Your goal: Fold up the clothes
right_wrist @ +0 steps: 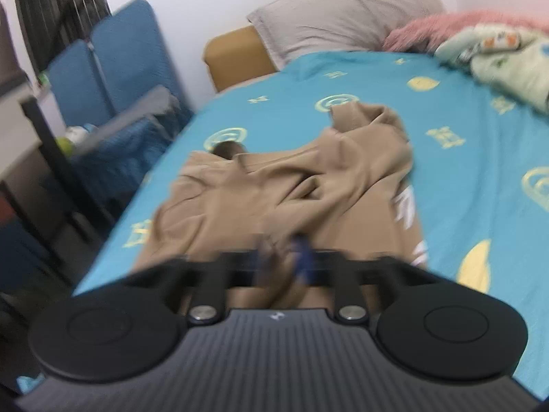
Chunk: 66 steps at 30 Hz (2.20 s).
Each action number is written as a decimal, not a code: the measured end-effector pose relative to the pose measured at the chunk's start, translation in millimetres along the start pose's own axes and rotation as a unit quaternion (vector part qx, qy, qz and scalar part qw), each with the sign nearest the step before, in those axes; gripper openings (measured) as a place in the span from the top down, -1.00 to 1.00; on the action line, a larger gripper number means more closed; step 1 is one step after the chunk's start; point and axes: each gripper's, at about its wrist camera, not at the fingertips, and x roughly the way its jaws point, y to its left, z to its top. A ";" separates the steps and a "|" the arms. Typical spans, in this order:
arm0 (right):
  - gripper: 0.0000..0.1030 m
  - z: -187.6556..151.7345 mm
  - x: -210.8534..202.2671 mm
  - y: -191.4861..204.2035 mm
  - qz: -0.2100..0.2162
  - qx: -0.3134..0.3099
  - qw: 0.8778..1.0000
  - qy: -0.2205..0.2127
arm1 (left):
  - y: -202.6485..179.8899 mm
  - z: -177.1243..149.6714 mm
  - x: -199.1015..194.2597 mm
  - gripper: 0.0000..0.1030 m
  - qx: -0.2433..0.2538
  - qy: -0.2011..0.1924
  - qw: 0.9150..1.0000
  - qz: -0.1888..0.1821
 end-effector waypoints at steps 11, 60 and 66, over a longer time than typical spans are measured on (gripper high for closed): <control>0.79 -9.1 -41.6 -44.4 -0.015 0.097 0.995 0.005 | -10.3 -2.2 6.5 -0.95 0.032 0.018 0.999 -0.028; -0.72 -116.2 -336.7 -25.2 0.036 0.077 0.996 0.009 | -16.8 -36.8 -55.9 -0.80 0.026 0.200 0.979 0.022; -0.72 -116.4 -330.5 -39.5 0.039 0.124 0.991 0.022 | -17.1 -42.5 -59.4 -0.60 0.044 0.226 0.972 0.043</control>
